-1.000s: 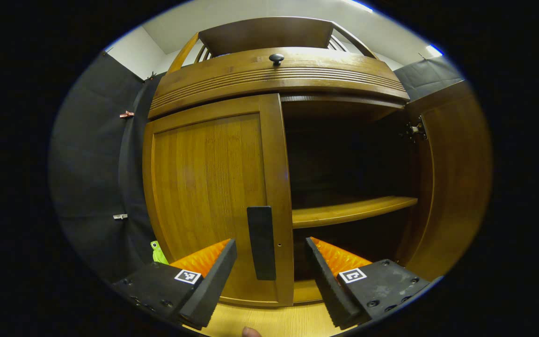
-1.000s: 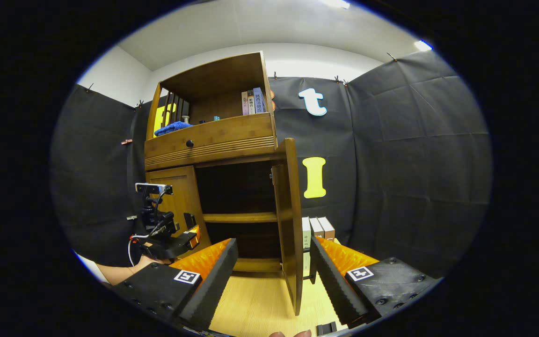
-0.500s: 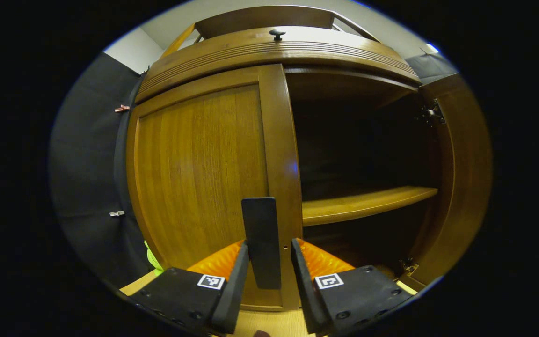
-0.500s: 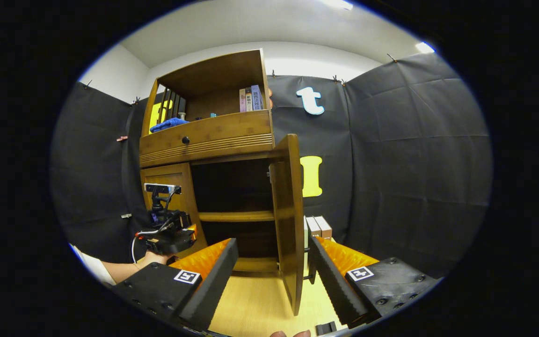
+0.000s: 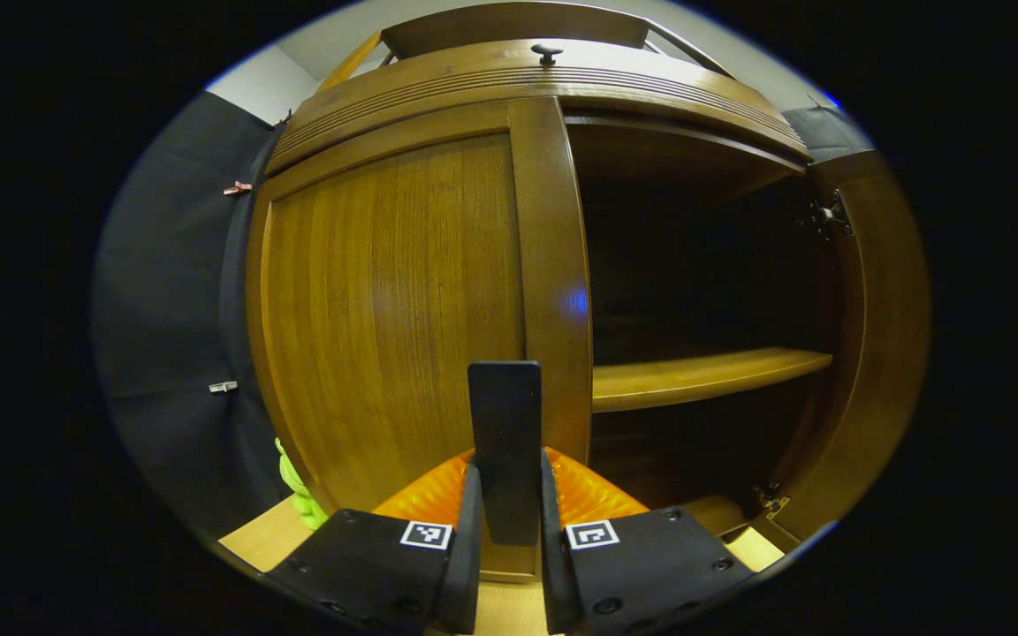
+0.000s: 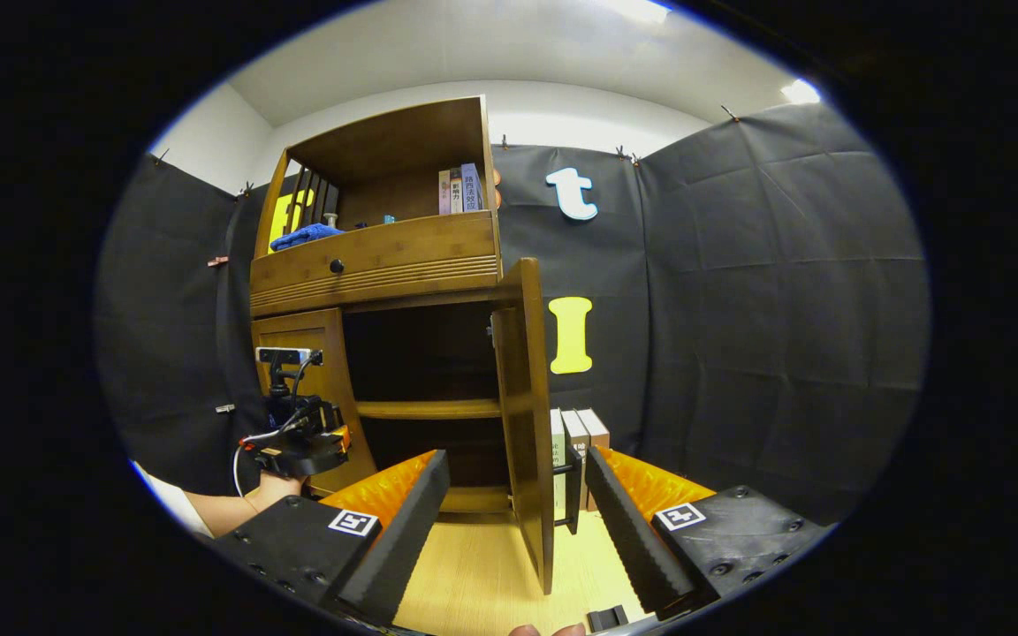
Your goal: Open the right door of the double-door shoe cabinet with the right hand, and open the left door with the left hand.
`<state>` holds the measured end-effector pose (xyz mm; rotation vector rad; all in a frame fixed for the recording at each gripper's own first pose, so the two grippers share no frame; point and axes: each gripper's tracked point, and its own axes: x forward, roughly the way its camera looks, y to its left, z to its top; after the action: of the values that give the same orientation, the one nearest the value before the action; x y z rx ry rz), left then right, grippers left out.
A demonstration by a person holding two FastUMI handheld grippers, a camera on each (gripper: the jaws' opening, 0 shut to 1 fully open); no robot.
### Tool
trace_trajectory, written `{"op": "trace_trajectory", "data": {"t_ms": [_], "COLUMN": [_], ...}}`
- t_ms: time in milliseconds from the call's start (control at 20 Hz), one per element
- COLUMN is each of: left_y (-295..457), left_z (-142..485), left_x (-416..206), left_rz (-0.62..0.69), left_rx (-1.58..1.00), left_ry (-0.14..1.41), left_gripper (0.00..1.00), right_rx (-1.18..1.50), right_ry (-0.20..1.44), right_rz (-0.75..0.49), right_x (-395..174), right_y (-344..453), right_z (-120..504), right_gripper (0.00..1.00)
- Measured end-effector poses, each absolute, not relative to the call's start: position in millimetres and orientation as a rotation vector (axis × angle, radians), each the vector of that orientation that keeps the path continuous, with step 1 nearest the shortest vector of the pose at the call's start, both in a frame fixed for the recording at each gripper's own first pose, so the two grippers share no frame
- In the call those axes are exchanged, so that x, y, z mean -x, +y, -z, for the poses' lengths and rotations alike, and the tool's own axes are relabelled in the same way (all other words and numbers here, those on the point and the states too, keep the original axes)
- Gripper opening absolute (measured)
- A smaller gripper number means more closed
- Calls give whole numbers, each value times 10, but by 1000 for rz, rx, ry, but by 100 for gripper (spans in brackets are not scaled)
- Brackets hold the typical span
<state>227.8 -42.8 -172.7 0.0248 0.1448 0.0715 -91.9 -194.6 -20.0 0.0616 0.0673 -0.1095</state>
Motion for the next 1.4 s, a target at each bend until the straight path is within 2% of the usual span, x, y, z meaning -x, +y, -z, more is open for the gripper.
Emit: {"op": "trace_trajectory", "data": {"t_ms": [250,750,800,900,1000,1200,1400], "left_y": [-430,-442,-438,-428,-419,-380,-386], "left_z": [1729,1740,1736,1735,1752,1729,1666], "left_x": [-2299,-2298,-2297,-2285,-2284,-2260,-2254], "left_rz": [-60,-48,-50,-58,-70,-118,-142], "left_rx": [-30,-55,-58,-68,-78,-65,-72], "left_ry": [148,152,153,150,150,158,149], "left_gripper": [31,31,27,29,25,24,18], "right_rx": [-78,-78,-80,-83,-80,-70,-67], "right_ry": [68,72,72,75,73,70,70], "right_rz": [111,87,85,77,70,58,46], "right_x": [916,847,838,823,821,803,787], "right_y": [-1931,-1732,-1710,-1643,-1579,-1446,-1303], "right_z": [197,246,246,263,252,248,263], "right_gripper": [100,98,98,98,98,100,98]}}
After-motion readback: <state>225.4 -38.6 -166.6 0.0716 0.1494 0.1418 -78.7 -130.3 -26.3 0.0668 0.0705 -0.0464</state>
